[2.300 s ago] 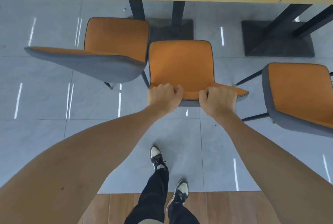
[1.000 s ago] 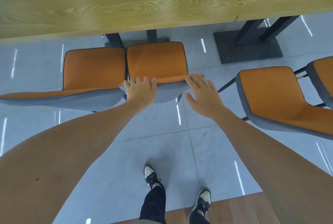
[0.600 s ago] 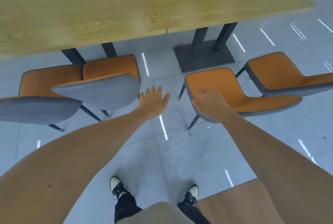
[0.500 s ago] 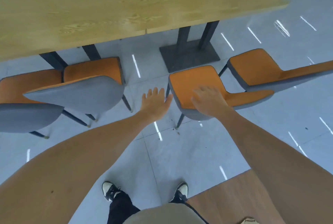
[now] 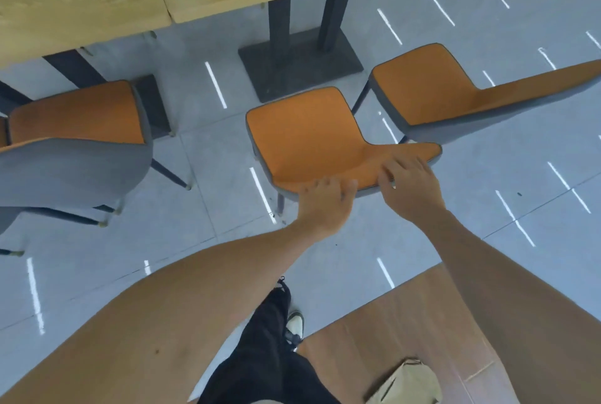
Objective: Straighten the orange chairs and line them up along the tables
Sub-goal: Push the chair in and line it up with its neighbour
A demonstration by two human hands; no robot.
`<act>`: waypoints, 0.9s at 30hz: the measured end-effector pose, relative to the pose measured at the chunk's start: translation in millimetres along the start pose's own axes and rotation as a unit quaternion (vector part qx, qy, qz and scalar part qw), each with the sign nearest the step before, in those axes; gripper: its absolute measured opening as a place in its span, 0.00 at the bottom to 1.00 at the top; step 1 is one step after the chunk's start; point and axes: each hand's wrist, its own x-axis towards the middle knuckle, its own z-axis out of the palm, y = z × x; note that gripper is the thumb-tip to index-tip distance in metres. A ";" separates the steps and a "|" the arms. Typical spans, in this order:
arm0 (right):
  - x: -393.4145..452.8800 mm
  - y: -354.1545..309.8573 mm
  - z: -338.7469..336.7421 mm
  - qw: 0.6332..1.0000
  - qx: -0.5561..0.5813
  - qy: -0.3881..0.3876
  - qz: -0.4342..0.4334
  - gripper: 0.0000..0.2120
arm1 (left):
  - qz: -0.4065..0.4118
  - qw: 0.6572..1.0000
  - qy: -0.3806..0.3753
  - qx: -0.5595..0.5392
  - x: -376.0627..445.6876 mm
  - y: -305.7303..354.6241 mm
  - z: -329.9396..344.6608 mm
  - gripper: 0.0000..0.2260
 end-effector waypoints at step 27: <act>322.3 28.7 40.4 0.993 0.058 0.088 -0.047 0.18 | -0.016 0.991 0.118 0.051 274.5 -13.0 -113.6 0.24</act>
